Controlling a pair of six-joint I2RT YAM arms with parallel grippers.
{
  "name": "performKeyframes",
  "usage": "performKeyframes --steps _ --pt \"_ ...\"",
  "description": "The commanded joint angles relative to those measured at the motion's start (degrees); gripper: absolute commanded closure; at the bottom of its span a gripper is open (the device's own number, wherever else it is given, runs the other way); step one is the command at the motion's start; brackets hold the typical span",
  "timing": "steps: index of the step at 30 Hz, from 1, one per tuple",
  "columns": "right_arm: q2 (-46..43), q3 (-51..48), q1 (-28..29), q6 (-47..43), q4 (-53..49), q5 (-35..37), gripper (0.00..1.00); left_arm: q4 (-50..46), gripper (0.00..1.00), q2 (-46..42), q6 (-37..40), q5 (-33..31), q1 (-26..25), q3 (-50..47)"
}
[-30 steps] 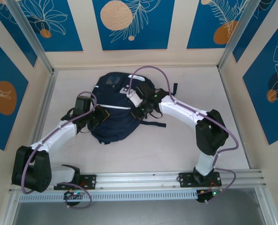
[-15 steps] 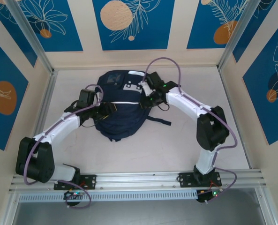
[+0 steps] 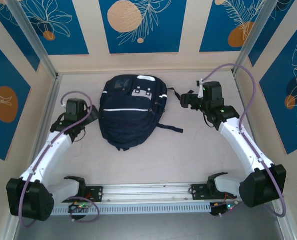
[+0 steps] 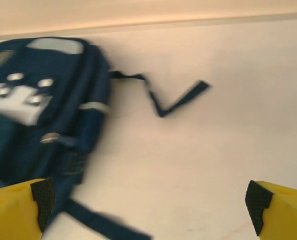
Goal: Pack books, pencil case, and school supplies into a backpack
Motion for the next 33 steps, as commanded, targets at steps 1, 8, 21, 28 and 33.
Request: performKeyframes --steps 1,8,21,28,33 --pt "-0.2 -5.4 -2.7 1.4 7.1 8.0 0.01 6.1 0.00 -0.2 5.0 -14.4 2.1 -7.0" --pt "0.0 -18.4 -3.5 -3.0 24.7 8.0 0.01 25.7 0.00 2.7 18.0 -18.1 2.4 -17.0" --pt "6.1 -29.3 -7.2 -6.8 46.2 0.0 0.01 59.6 0.00 8.7 29.6 2.0 3.8 -27.4" --pt "10.7 -33.8 -9.9 -6.9 59.3 -5.6 0.01 66.0 0.00 12.5 32.9 8.6 3.8 -27.0" --pt "14.9 -35.6 -10.2 -8.0 66.9 -7.6 0.01 67.3 0.00 15.7 33.8 10.5 4.3 -25.2"
